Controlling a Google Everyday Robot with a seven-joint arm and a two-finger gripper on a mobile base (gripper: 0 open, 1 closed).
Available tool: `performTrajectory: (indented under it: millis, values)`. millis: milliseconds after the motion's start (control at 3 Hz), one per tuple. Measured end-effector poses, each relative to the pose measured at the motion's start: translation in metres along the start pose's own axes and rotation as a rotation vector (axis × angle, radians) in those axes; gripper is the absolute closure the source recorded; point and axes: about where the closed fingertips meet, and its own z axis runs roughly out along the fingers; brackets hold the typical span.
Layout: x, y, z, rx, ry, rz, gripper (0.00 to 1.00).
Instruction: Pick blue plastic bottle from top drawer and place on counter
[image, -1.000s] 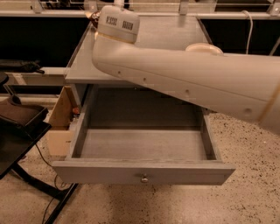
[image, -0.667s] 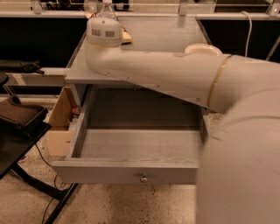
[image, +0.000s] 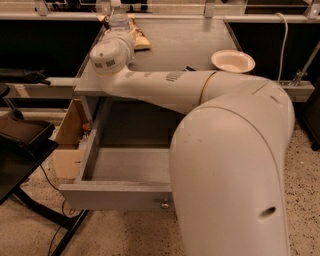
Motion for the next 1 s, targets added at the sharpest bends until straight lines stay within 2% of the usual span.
performTrajectory:
  millis: [333, 667, 1000]
  values:
    - [-0.003, 0.007, 0.009, -0.026, 0.095, -0.098, 1.0]
    - [-0.018, 0.014, 0.005, -0.039, 0.11, -0.161, 1.0]
    - [-0.003, 0.025, 0.004, -0.007, 0.067, -0.204, 0.97]
